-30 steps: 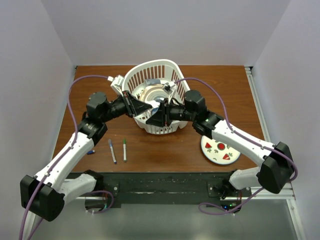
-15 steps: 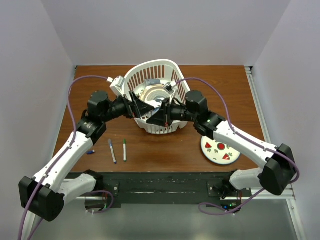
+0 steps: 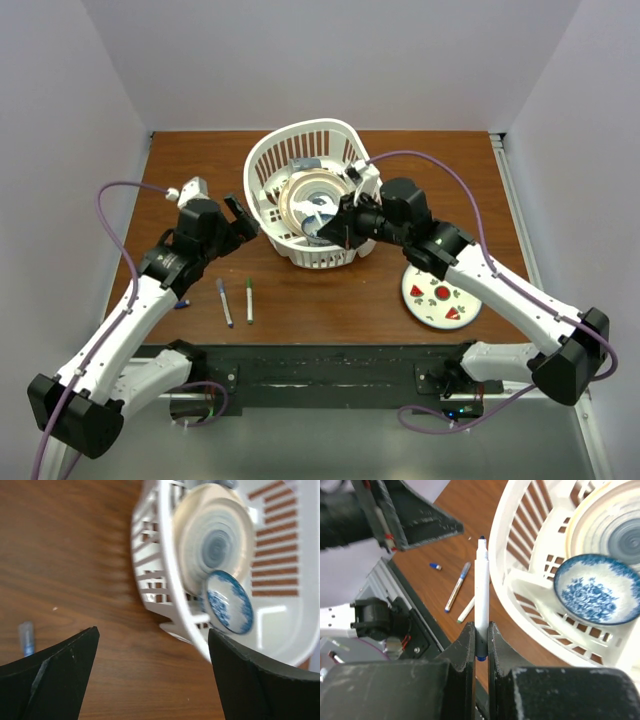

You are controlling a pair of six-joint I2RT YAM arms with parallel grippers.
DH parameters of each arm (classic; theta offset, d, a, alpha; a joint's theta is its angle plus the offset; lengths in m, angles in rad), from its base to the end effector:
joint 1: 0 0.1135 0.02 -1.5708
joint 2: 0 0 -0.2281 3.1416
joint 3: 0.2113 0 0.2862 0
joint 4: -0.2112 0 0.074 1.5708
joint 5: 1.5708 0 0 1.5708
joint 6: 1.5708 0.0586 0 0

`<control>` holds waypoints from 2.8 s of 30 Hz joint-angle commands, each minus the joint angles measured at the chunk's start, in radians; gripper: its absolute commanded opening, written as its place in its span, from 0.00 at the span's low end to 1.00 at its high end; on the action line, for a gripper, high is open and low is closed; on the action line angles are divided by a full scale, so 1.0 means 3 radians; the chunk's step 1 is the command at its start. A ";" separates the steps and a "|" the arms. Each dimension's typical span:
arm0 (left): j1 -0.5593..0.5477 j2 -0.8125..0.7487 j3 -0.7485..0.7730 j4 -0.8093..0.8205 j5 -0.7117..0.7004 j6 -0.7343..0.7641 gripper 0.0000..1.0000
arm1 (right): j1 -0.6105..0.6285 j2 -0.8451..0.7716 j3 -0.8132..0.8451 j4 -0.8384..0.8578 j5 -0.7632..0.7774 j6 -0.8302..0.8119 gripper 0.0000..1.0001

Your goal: Insert the pens into the pen caps

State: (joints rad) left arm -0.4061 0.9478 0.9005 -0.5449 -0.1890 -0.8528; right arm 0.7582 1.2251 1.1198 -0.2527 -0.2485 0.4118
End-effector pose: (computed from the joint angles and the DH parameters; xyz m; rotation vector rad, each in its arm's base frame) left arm 0.2601 -0.0999 0.2721 -0.5942 2.1160 -0.5200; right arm 0.2441 0.2510 0.3126 -0.5277 1.9869 0.9977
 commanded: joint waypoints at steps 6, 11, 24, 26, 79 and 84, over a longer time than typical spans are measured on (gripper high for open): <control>0.0351 0.0287 -0.0118 -0.0749 -0.0746 -0.0966 0.85 | 0.0004 0.0089 0.0430 -0.0186 0.0322 -0.0146 0.00; 0.1061 0.0231 -0.0465 -0.0679 -0.0332 -0.1416 0.76 | 0.0004 0.0063 0.0327 -0.0155 0.0215 -0.0217 0.00; 0.2299 0.0170 -0.0823 -0.1103 -0.0530 -0.1611 0.74 | 0.0004 -0.0274 -0.0204 0.0213 -0.0020 -0.0105 0.00; 0.2361 0.0139 -0.0813 -0.1129 -0.0546 -0.1601 0.74 | 0.0004 -0.0340 -0.0296 0.0270 -0.0025 -0.0110 0.00; 0.2366 0.0609 -0.1309 -0.0653 -0.0403 -0.1611 0.61 | 0.0106 -0.0602 -0.0752 0.0577 -0.0547 0.0207 0.00; 0.2366 0.0742 -0.1314 -0.0592 -0.0469 -0.1580 0.55 | 0.0111 -0.0602 -0.0736 0.0561 -0.0547 0.0172 0.00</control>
State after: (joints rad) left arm 0.3016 1.1240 0.5293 -0.8185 -0.2852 -1.3006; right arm 0.7864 1.0702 0.8532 -0.0963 -0.4137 0.4770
